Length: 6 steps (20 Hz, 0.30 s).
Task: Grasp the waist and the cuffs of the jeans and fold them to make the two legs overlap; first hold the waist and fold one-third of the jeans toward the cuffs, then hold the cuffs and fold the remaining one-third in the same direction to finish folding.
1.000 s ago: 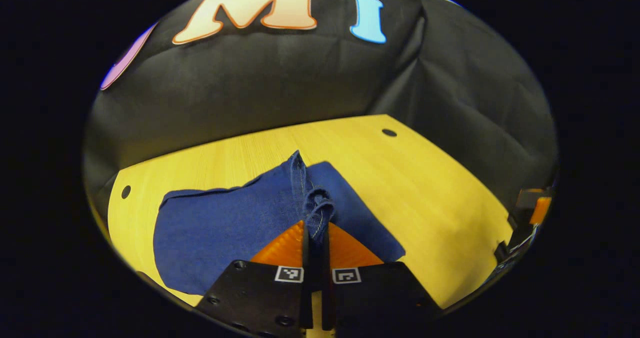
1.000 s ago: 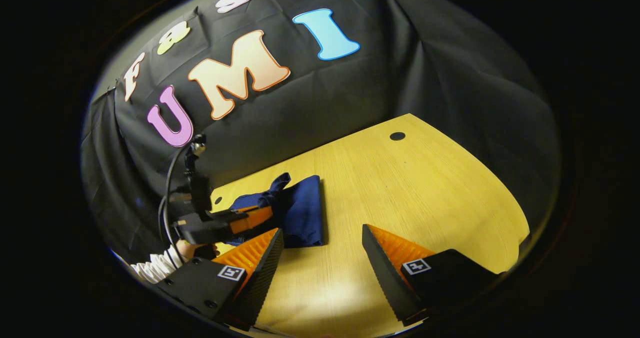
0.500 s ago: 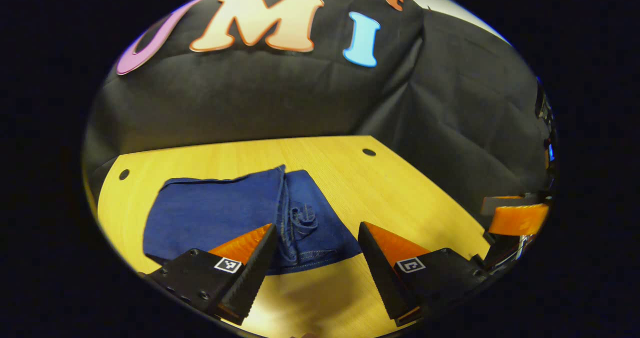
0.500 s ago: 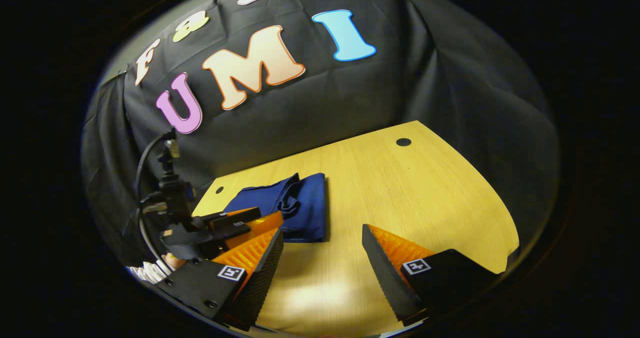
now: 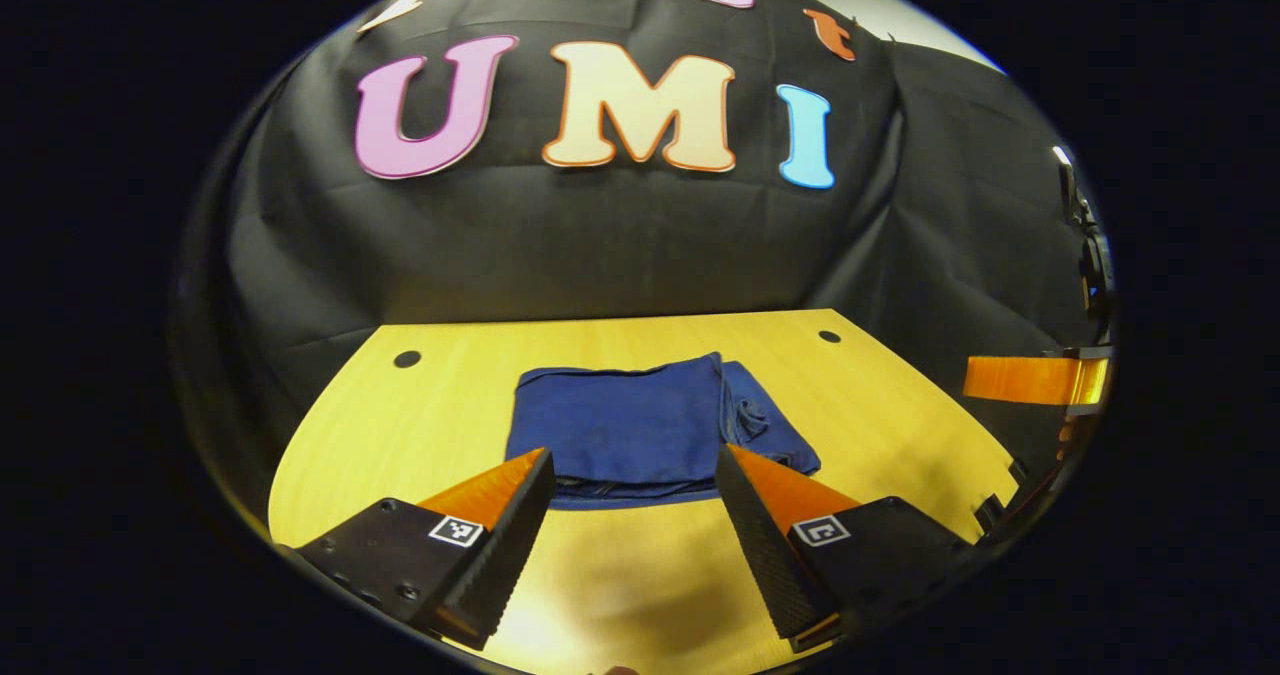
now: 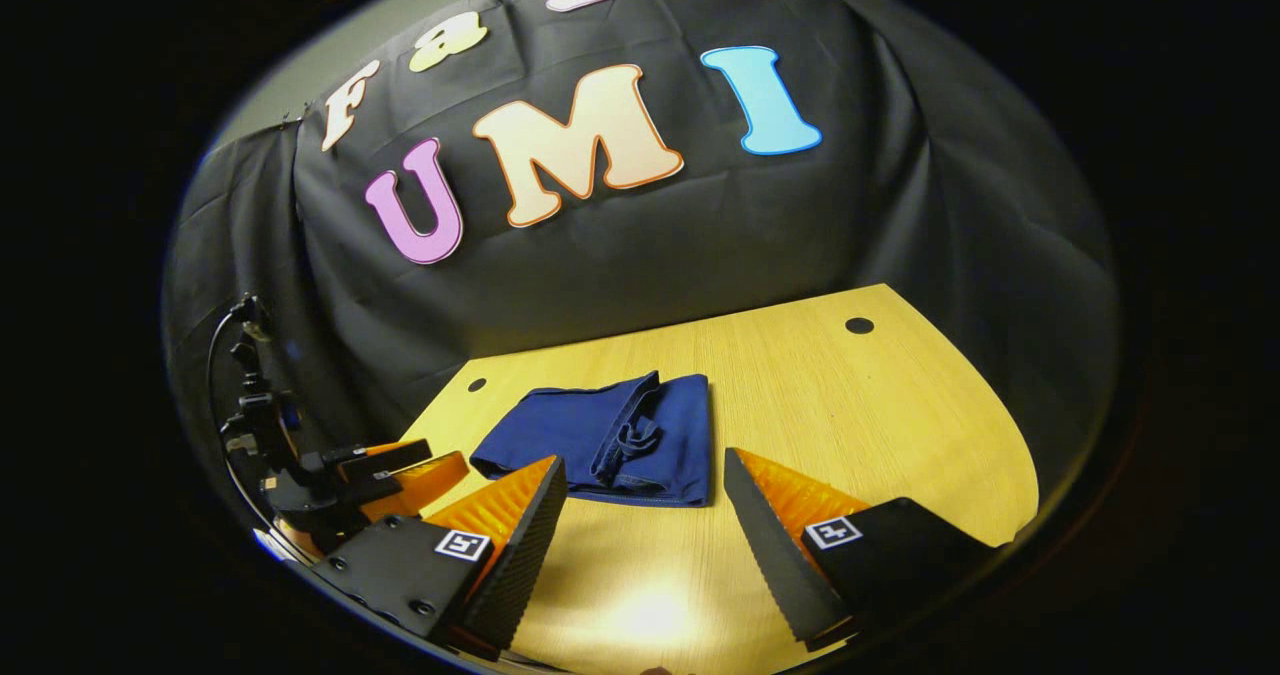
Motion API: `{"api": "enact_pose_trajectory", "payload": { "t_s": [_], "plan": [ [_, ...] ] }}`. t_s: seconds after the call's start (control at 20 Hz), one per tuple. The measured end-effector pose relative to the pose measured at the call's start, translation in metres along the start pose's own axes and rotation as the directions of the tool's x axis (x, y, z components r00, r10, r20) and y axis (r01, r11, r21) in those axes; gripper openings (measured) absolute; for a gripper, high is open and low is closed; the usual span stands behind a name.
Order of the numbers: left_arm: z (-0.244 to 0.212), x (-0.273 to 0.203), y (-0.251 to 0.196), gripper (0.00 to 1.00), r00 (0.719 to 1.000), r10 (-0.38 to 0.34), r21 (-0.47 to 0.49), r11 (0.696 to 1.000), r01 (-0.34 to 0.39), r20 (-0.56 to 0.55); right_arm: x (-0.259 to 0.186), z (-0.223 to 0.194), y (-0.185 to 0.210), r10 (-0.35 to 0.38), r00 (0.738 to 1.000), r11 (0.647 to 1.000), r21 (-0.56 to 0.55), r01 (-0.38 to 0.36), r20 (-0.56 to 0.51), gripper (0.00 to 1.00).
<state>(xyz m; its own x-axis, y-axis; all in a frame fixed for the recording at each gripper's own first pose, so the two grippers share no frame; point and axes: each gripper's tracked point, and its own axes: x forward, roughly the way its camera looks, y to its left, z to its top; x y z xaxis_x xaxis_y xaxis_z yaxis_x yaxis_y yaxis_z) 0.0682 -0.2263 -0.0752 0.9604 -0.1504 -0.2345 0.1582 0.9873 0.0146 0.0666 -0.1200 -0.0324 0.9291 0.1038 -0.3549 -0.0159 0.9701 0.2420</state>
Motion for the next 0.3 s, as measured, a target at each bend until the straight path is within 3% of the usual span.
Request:
{"api": "enact_pose_trajectory", "payload": {
  "t_s": [0.25,0.3],
  "plan": [
    [-0.024,-0.020,0.020,0.96,0.998,0.016,-0.066,0.998,-0.019,-0.055,-0.013,-0.008,0.003,-0.015,1.000,1.000,-0.025,0.015,0.011,0.98],
    [-0.024,-0.021,0.022,0.96,0.998,0.020,-0.074,0.997,-0.025,-0.056,-0.016,-0.010,0.004,-0.014,1.000,1.000,-0.016,0.014,0.007,0.92]
  ]
}}
